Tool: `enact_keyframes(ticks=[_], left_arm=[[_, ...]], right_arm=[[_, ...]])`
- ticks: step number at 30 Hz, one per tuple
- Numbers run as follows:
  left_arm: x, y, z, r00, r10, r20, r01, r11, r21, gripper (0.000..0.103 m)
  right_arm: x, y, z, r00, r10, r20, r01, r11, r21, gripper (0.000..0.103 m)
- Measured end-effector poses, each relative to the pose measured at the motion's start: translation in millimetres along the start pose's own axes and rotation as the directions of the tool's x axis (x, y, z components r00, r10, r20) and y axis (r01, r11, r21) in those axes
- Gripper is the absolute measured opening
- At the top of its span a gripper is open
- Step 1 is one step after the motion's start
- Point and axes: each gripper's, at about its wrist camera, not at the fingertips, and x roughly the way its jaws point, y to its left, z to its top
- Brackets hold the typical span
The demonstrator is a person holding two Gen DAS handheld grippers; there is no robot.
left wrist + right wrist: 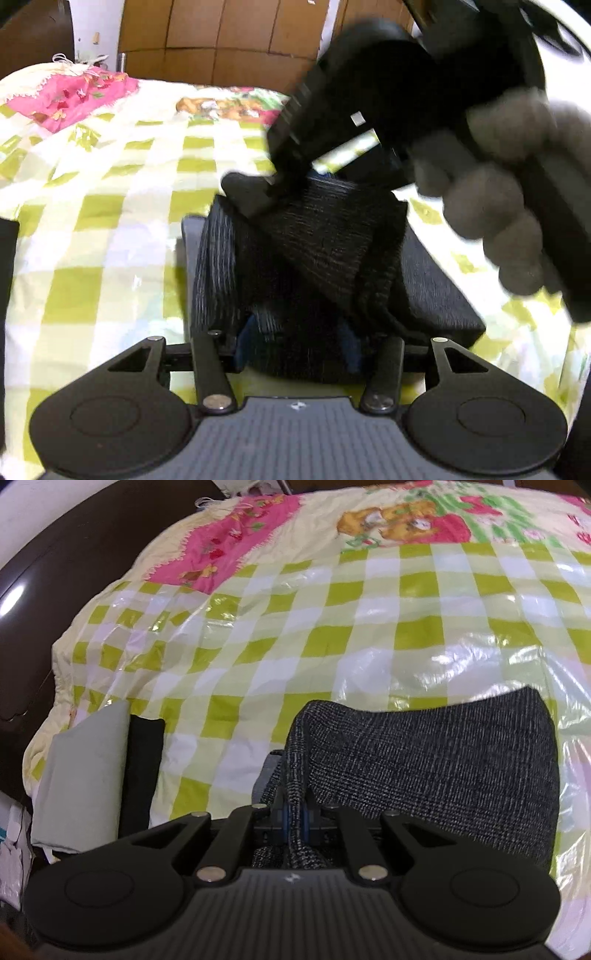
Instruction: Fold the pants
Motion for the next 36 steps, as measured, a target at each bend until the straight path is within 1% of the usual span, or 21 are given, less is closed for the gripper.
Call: enact_keyframes(ticks=[1,2,3,5,8,9,11,13,15,18,21,24,25,26,29,30,32,36], left_arm=[[-1,-2,-1,1.0,0.005,-0.008,-0.005,1.0,0.007,0.06],[-3,-2,-2,1.0,0.005,-0.003,-0.005,1.0,0.014,0.06],[-5,-2,-2,1.0,0.003,0.004,-0.003,1.0,0.016,0.06],[-9,0,-3,1.0,0.006,0.004,-0.006,1.0,0.006,0.06],[-19,6,-12,1.0,0.008,0.002,-0.008,1.0,-0.026,0.06],[-23,9,-14,1.0,0.008,0.005,-0.008,0.999,-0.034,0.06],[-29,13,-17,1.0,0.018,0.009,-0.017,0.999,-0.052,0.061],[-35,16,-18,1.0,0.021,0.015,-0.02,0.997,-0.077,0.061],[-41,24,-20,0.999,0.021,0.033,-0.018,0.995,-0.099,0.061],[-38,27,-10,0.998,0.02,0.06,-0.012,0.992,-0.124,0.064],[-28,24,-3,0.998,0.029,0.053,-0.023,0.993,-0.114,0.064],[-13,21,-1,0.999,0.039,0.03,-0.036,0.995,-0.095,0.064],[-9,20,0,0.999,0.045,0.023,-0.043,0.995,-0.094,0.062],[-6,20,1,0.999,0.049,0.02,-0.047,0.995,-0.09,0.06],[-5,22,7,0.997,0.073,0.026,-0.071,0.995,-0.07,0.051],[-7,22,8,0.997,0.075,0.024,-0.073,0.995,-0.071,0.048],[-4,28,8,0.997,0.072,0.02,-0.07,0.993,-0.094,0.047],[-2,38,0,0.998,0.062,0.013,-0.059,0.984,-0.169,0.047]], right_arm=[[2,1,0,1.0,0.005,-0.011,-0.005,1.0,0.008,0.016],[2,4,-1,1.0,0.017,-0.014,-0.017,1.0,0.015,0.023],[2,6,-2,0.999,0.038,-0.008,-0.038,0.999,0.019,0.026],[0,12,-1,0.997,0.075,-0.003,-0.075,0.997,0.006,0.025],[-7,19,5,0.996,0.091,0.02,-0.09,0.996,-0.022,0.025],[-10,20,8,0.996,0.074,0.04,-0.071,0.996,-0.053,0.025],[-14,21,13,0.997,0.016,0.071,-0.007,0.991,-0.131,0.025],[-14,18,18,0.997,-0.021,0.077,0.033,0.986,-0.161,0.027],[-10,14,24,0.998,-0.036,0.048,0.044,0.985,-0.165,0.034],[0,15,29,0.998,-0.067,0.019,0.07,0.978,-0.195,0.037],[13,20,29,0.998,-0.066,-0.002,0.064,0.974,-0.219,0.04],[31,23,26,0.996,-0.082,-0.047,0.069,0.971,-0.228,0.046],[35,24,24,0.994,-0.105,-0.039,0.093,0.965,-0.244,0.044],[39,24,23,0.992,-0.127,-0.026,0.116,0.96,-0.257,0.032],[44,21,29,0.994,-0.109,-0.031,0.098,0.965,-0.243,0.017],[45,21,31,0.994,-0.103,-0.03,0.093,0.967,-0.238,0.014],[51,21,33,0.994,-0.103,-0.035,0.092,0.969,-0.23,0.011],[63,25,30,0.993,-0.115,-0.035,0.101,0.958,-0.269,0.012]])
